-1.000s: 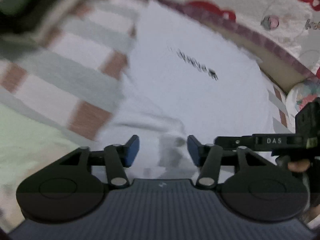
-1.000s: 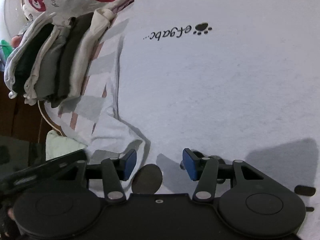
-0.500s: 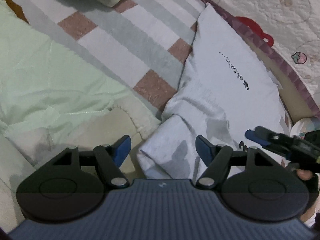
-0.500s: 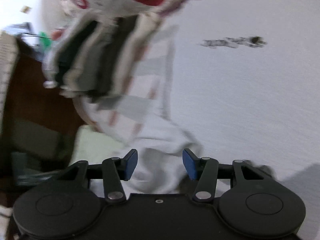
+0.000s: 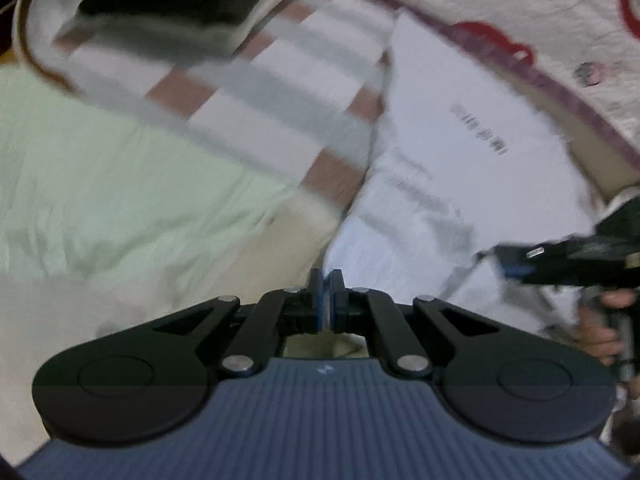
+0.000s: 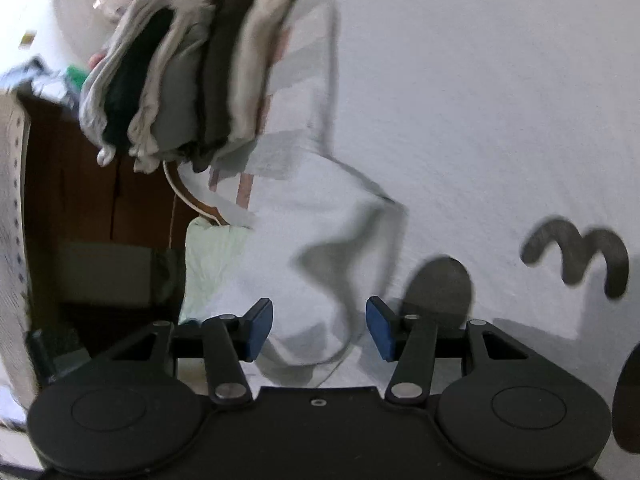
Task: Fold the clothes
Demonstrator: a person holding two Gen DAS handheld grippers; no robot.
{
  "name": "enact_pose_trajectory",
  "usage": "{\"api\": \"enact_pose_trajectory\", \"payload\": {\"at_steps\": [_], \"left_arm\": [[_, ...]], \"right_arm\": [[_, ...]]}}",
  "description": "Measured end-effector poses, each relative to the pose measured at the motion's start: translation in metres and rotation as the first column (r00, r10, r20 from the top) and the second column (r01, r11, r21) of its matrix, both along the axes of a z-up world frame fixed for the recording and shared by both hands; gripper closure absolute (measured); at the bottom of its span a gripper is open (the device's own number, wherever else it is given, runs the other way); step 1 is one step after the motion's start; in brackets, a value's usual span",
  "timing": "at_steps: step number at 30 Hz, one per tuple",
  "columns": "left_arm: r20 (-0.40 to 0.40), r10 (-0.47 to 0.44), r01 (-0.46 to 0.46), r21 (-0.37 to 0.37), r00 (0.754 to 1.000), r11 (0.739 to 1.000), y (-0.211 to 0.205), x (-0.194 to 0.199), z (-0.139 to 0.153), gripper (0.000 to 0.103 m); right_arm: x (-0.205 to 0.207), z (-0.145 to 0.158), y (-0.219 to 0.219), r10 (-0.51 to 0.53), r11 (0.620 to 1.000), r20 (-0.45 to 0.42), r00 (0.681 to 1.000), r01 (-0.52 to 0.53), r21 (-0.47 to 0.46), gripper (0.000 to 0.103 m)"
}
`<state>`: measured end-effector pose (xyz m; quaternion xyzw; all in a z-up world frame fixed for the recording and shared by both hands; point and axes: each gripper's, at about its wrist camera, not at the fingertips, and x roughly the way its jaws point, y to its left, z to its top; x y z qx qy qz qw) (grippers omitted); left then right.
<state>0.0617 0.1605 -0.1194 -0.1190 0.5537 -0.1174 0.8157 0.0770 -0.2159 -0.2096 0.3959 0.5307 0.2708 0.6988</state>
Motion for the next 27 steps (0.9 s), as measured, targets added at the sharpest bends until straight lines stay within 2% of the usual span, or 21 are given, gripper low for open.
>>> {"api": "enact_pose_trajectory", "payload": {"at_steps": [6, 7, 9, 11, 13, 15, 17, 18, 19, 20, 21, 22, 24, 25, 27], "left_arm": [[0.038, 0.045, -0.044, -0.038, 0.998, 0.998, 0.009, -0.003, 0.004, 0.096], [0.034, 0.052, -0.05, -0.048, 0.998, 0.998, 0.011, -0.003, 0.003, 0.093], [0.026, 0.067, -0.066, -0.067, 0.997, 0.996, 0.014, -0.002, 0.002, 0.072], [0.01, 0.089, -0.088, -0.073, 0.996, 0.993, 0.016, 0.0, 0.0, 0.064], [-0.021, 0.101, -0.102, -0.087, 0.995, 0.991, 0.015, 0.006, -0.004, 0.062], [-0.057, 0.107, -0.113, -0.104, 0.993, 0.988, 0.017, 0.01, -0.009, 0.062], [-0.076, 0.11, -0.118, -0.109, 0.991, 0.987, 0.017, 0.012, -0.012, 0.062], [-0.08, 0.109, -0.117, -0.105, 0.991, 0.988, 0.016, 0.013, -0.013, 0.062], [-0.081, 0.108, -0.116, -0.1, 0.991, 0.988, 0.015, 0.013, -0.013, 0.062], [-0.079, 0.104, -0.112, -0.097, 0.991, 0.989, 0.015, 0.013, -0.013, 0.061], [-0.076, 0.101, -0.108, -0.096, 0.992, 0.989, 0.014, 0.014, -0.014, 0.06], [-0.073, 0.097, -0.104, -0.097, 0.993, 0.99, 0.014, 0.014, -0.014, 0.059], [-0.07, 0.091, -0.097, -0.095, 0.993, 0.991, 0.013, 0.015, -0.014, 0.055], [-0.071, 0.088, -0.094, -0.091, 0.994, 0.991, 0.012, 0.016, -0.014, 0.055], [-0.079, 0.08, -0.087, -0.08, 0.994, 0.993, 0.01, 0.019, -0.015, 0.05]], "right_arm": [[-0.001, 0.001, 0.009, 0.024, 0.999, 0.013, 1.0, -0.024, -0.046, 0.046], [-0.001, 0.004, 0.011, 0.029, 0.998, 0.033, 0.999, -0.027, -0.054, 0.046], [-0.004, 0.019, 0.021, 0.061, 0.994, 0.126, 0.99, -0.049, -0.096, 0.046], [-0.009, 0.043, 0.038, 0.162, 0.98, 0.286, 0.944, -0.12, -0.159, 0.047], [-0.011, 0.059, 0.06, 0.257, 0.958, 0.384, 0.887, -0.182, -0.221, 0.047], [-0.005, 0.057, 0.078, 0.313, 0.939, 0.374, 0.873, -0.227, -0.258, 0.047], [-0.004, 0.044, 0.084, 0.335, 0.931, 0.335, 0.881, -0.255, -0.261, 0.046], [-0.004, 0.038, 0.087, 0.354, 0.924, 0.318, 0.88, -0.277, -0.263, 0.051], [-0.012, 0.036, 0.09, 0.405, 0.906, 0.306, 0.861, -0.333, -0.262, 0.079], [-0.02, 0.035, 0.092, 0.45, 0.886, 0.307, 0.838, -0.378, -0.267, 0.085], [-0.031, 0.041, 0.091, 0.479, 0.873, 0.352, 0.804, -0.394, -0.289, 0.086], [-0.039, 0.048, 0.091, 0.508, 0.86, 0.396, 0.765, -0.42, -0.291, 0.095], [-0.05, 0.058, 0.093, 0.541, 0.84, 0.442, 0.715, -0.433, -0.328, 0.096], [-0.051, 0.059, 0.096, 0.555, 0.829, 0.436, 0.708, -0.431, -0.355, 0.096], [-0.048, 0.055, 0.095, 0.55, 0.831, 0.408, 0.729, -0.431, -0.351, 0.096]]}}
